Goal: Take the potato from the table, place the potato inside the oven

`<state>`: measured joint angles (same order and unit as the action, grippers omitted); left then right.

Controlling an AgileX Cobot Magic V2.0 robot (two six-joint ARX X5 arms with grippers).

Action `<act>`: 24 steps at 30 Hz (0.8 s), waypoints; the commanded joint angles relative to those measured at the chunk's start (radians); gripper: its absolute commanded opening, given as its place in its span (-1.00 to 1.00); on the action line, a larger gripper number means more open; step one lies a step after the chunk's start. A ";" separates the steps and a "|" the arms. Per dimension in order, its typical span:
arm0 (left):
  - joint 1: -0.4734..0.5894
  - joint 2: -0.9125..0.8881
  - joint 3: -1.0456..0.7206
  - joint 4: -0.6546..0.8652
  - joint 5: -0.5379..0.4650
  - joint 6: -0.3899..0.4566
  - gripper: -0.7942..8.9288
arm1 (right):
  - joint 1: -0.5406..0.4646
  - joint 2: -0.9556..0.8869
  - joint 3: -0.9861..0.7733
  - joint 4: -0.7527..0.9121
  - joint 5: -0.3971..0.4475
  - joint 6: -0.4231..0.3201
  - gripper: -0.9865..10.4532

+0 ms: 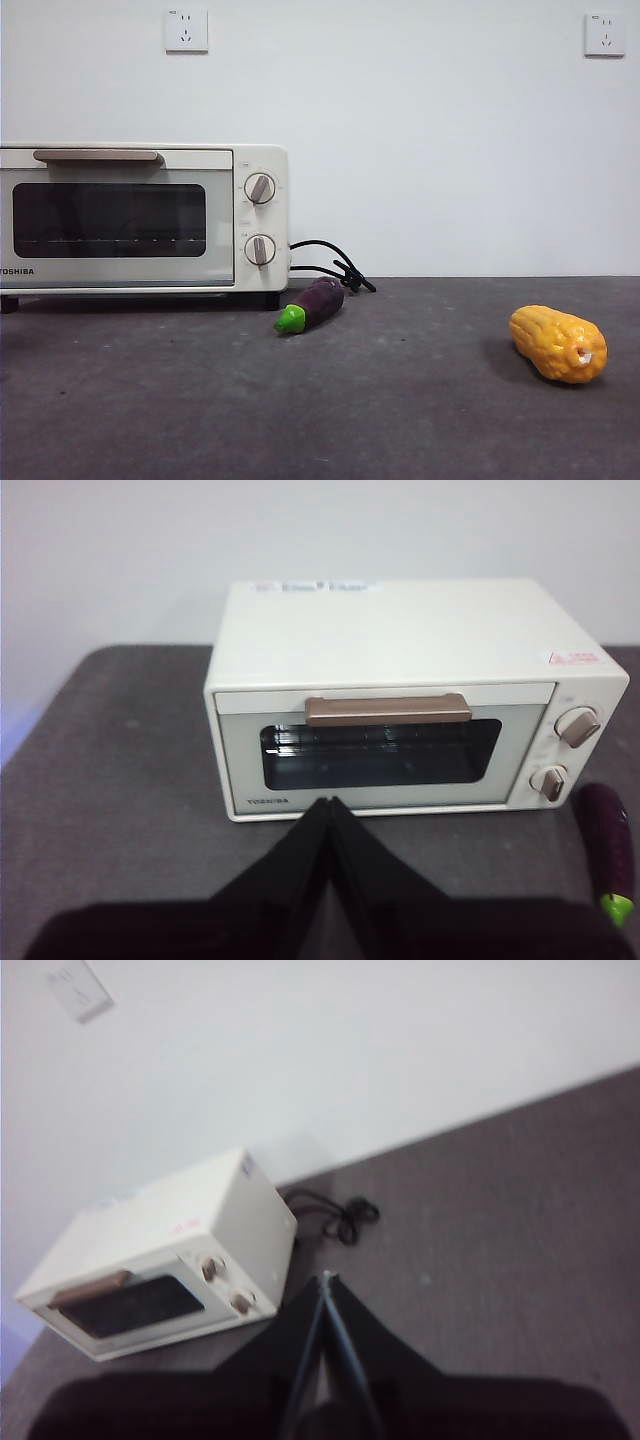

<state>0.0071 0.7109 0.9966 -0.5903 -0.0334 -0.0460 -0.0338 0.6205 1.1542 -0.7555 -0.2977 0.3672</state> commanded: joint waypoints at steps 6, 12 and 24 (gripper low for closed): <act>0.003 0.257 0.160 -0.091 0.153 0.023 -0.85 | 0.001 0.173 0.084 -0.135 -0.155 -0.012 -0.83; 0.004 0.450 0.286 -0.154 0.288 0.040 -0.85 | 0.001 0.275 0.111 -0.270 -0.364 -0.168 -0.83; 0.129 0.783 0.467 -0.114 0.584 -0.062 -0.85 | 0.001 0.279 0.111 -0.394 -0.384 -0.328 -0.83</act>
<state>0.1246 1.4738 1.4548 -0.7113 0.5385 -0.0769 -0.0338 0.9001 1.2610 -1.1496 -0.6746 0.0780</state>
